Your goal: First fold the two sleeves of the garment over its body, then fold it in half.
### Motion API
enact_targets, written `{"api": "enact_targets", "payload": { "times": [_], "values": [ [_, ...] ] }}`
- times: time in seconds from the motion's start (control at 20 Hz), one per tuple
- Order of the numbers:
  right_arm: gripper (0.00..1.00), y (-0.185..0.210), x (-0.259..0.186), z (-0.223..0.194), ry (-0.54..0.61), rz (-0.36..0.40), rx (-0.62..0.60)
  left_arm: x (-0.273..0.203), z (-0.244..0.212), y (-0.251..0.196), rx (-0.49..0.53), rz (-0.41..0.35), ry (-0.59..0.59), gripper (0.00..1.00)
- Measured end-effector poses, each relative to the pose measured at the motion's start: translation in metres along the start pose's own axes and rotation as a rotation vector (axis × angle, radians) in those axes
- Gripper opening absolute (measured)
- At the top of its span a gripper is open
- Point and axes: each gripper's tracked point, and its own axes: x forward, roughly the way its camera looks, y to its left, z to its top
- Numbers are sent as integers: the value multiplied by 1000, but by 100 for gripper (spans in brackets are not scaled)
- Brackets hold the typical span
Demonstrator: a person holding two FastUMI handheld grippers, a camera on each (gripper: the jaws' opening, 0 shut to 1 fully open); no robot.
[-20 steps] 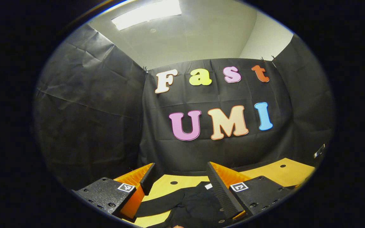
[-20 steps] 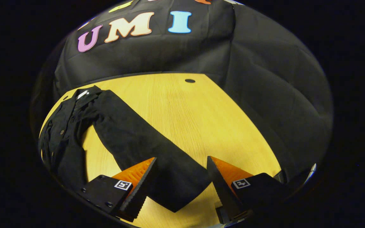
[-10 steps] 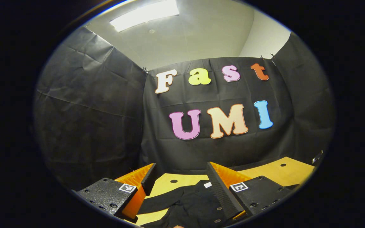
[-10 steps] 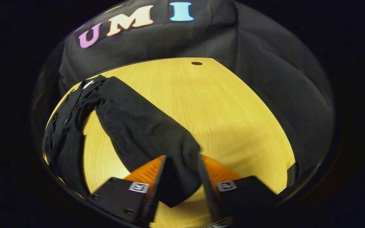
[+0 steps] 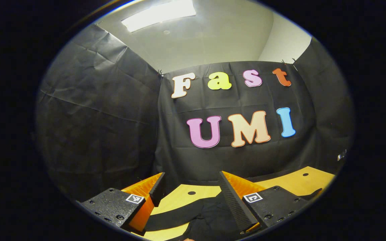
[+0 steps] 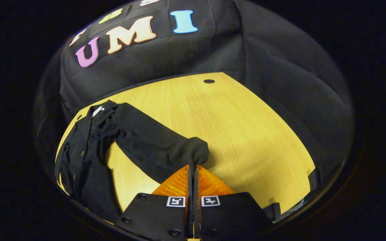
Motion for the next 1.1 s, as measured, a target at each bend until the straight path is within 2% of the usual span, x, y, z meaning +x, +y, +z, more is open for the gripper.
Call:
{"api": "enact_targets", "payload": {
  "times": [0.45,1.1],
  "values": [
    [3,136,-27,77,-189,133,-121,6,-8,76,31,74,8,94],
    [3,306,-40,105,-244,303,-239,8,-34,174,24,179,43,93]
  ]
}}
